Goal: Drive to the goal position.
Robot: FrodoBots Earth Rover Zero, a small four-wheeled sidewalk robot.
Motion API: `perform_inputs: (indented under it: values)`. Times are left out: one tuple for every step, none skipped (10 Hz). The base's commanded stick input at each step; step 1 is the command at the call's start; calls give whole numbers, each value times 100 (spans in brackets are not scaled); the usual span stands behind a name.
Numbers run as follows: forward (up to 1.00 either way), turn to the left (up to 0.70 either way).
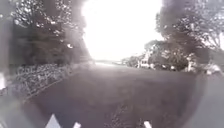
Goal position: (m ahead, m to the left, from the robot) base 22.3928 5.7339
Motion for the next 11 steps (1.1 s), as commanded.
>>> perform_inputs:
  values:
    - [70,0]
    - [70,0]
    - [70,-1]
    - [70,-14]
    - [70,-27]
    - [70,-31]
    - [70,-21]
    - [70,-11]
    - [70,0]
    - [70,0]
    - [70,0]
